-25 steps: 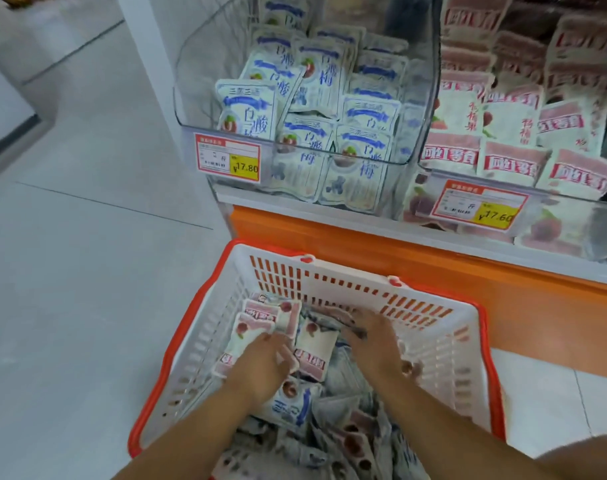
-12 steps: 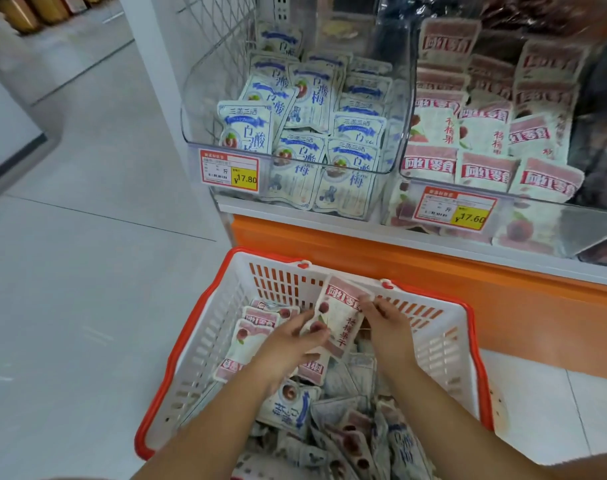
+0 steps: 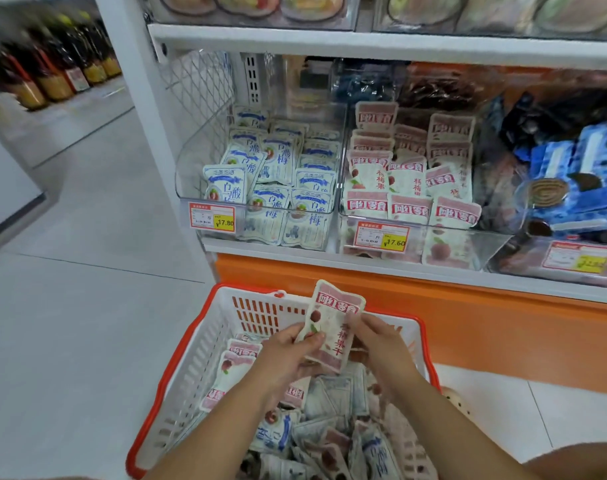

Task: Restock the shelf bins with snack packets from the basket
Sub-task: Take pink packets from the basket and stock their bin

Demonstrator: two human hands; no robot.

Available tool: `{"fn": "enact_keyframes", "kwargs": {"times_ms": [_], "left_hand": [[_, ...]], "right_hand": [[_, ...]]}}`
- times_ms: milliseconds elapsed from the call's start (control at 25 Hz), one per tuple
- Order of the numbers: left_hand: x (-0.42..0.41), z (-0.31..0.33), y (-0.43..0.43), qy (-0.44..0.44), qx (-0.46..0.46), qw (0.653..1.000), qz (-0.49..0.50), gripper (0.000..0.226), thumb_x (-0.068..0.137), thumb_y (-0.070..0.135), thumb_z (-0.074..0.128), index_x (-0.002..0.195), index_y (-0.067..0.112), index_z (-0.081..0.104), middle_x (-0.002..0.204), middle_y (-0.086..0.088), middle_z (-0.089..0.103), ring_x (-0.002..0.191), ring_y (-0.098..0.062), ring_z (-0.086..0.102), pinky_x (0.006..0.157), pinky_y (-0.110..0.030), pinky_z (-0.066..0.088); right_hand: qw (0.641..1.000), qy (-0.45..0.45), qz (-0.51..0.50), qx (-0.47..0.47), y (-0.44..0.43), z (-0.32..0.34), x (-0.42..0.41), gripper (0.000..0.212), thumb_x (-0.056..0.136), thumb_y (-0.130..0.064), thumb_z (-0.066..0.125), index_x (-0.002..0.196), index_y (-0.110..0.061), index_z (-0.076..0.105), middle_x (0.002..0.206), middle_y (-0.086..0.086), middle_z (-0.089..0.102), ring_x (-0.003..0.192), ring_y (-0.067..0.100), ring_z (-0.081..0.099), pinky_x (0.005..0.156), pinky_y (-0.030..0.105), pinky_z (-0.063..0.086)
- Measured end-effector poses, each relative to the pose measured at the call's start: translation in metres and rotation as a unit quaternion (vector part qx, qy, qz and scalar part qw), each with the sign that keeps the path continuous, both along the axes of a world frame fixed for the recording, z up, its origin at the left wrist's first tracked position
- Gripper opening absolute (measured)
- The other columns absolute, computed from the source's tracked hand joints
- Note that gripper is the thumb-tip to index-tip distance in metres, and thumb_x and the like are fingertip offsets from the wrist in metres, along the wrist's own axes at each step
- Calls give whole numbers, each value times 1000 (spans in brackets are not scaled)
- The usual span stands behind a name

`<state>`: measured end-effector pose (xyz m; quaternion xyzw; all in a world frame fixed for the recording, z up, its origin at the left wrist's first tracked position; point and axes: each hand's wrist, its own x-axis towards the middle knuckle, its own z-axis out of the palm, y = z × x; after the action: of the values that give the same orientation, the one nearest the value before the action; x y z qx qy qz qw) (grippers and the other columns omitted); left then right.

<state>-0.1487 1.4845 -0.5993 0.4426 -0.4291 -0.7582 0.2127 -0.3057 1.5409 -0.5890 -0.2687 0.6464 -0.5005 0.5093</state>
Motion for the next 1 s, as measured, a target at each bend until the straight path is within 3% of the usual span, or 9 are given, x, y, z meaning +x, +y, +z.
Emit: {"fn": "enact_keyframes", "kwargs": {"times_ms": [80, 160, 320, 440, 560, 680, 840, 1000], "left_hand": [[-6, 22, -1, -10, -43, 999, -22, 28, 91, 14, 65, 119, 13, 63, 103, -12, 74, 91, -34, 72, 85, -42, 58], [-14, 53, -7, -26, -110, 992, -51, 24, 90, 12, 66, 114, 15, 66, 102, -6, 75, 90, -27, 73, 82, -41, 59], [-36, 128, -30, -75, -293, 952, -49, 26, 86, 19, 72, 111, 22, 69, 102, 6, 73, 93, -11, 69, 80, -21, 55], [-42, 164, -63, -119, -420, 899, 15, 31, 87, 25, 70, 118, 28, 66, 103, 15, 68, 89, -2, 64, 77, -19, 52], [-46, 172, -94, -199, -491, 848, 30, 38, 88, 32, 67, 126, 30, 61, 112, 17, 64, 95, 4, 60, 80, -19, 48], [-53, 161, -113, -216, -492, 843, 1, 48, 88, 37, 66, 134, 32, 54, 120, 17, 62, 100, 6, 59, 90, -23, 46], [-58, 147, -120, -273, -505, 818, -37, 44, 90, 45, 62, 133, 47, 51, 93, 28, 61, 84, 15, 56, 74, -15, 45], [-59, 150, -118, -268, -508, 818, -33, 46, 90, 44, 62, 133, 50, 48, 84, 34, 55, 76, 24, 51, 68, -8, 41]], "right_hand": [[997, 59, 41, -34, 8, 26, -2, 12, 94, -21, 62, 101, -21, 72, 93, -9, 76, 88, 14, 72, 69, 22, 56], [988, 117, 60, -76, 11, 59, -12, 15, 91, -13, 65, 100, -23, 71, 92, -16, 75, 86, 4, 70, 67, 14, 51], [948, 275, 26, -161, 4, 147, -50, 10, 88, -17, 69, 90, -27, 71, 85, -18, 73, 79, -3, 66, 69, 14, 49], [927, 319, -62, -189, -22, 195, -84, 10, 89, -23, 69, 98, -20, 72, 87, -9, 73, 80, 6, 66, 71, 24, 51], [928, 357, -36, -103, -63, 198, -106, 4, 89, -20, 69, 92, -20, 71, 88, -4, 73, 73, 8, 64, 63, 21, 46], [933, 352, 67, 27, -104, 180, -106, 24, 86, -22, 74, 70, -15, 57, 69, 4, 65, 61, 17, 59, 61, 28, 47], [859, 443, 200, 159, -130, 171, -100, 32, 83, -30, 75, 72, -13, 51, 72, 2, 57, 63, 15, 51, 56, 27, 38], [868, 402, 232, 176, -132, 174, -112, 24, 86, -25, 73, 76, -7, 61, 79, 10, 67, 71, 22, 59, 65, 29, 48]]}}
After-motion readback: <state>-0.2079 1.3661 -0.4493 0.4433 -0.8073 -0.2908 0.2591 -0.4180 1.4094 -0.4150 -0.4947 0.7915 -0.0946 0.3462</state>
